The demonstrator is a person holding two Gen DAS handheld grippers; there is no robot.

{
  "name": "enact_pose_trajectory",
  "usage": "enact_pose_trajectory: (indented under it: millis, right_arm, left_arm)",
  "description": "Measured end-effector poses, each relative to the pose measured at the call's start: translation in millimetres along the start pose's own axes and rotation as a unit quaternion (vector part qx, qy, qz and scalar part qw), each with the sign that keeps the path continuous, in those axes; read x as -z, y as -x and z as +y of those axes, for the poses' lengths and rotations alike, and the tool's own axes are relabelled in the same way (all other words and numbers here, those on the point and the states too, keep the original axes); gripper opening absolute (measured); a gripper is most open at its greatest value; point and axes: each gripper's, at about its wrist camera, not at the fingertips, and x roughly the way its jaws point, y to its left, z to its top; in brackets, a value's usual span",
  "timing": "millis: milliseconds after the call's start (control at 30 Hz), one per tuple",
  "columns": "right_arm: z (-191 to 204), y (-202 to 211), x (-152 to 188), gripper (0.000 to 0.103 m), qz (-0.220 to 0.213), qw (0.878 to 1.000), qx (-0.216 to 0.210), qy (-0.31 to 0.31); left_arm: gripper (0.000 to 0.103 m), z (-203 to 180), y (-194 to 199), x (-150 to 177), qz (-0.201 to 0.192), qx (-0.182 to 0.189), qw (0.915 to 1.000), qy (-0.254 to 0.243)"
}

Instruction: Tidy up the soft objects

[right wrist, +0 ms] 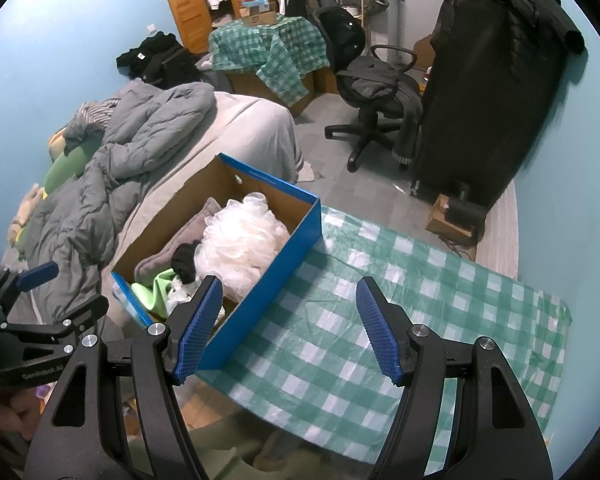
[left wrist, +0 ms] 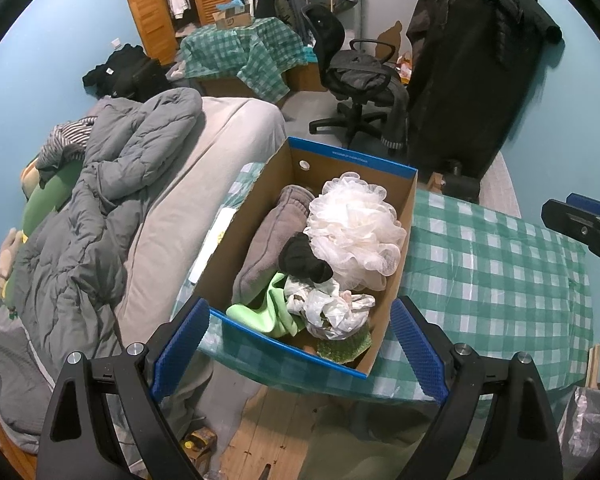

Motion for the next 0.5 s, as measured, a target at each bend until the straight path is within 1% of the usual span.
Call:
enact_pose_trajectory:
  millis: [200,500]
  right_arm:
    - [0.5,-0.4,1.3,0.069,0.001,1.0,-0.003,0.002]
    - [0.6,-2.0,0.7,0.069,0.002,1.0,-0.001,0.002]
  left_arm:
    - [0.093,5.5,1.9,5.2,0.005,-0.005,0.9999,0.008]
    - [0.093,6.3,-0.4,4.2,0.007,-0.008,0.9999,0.009]
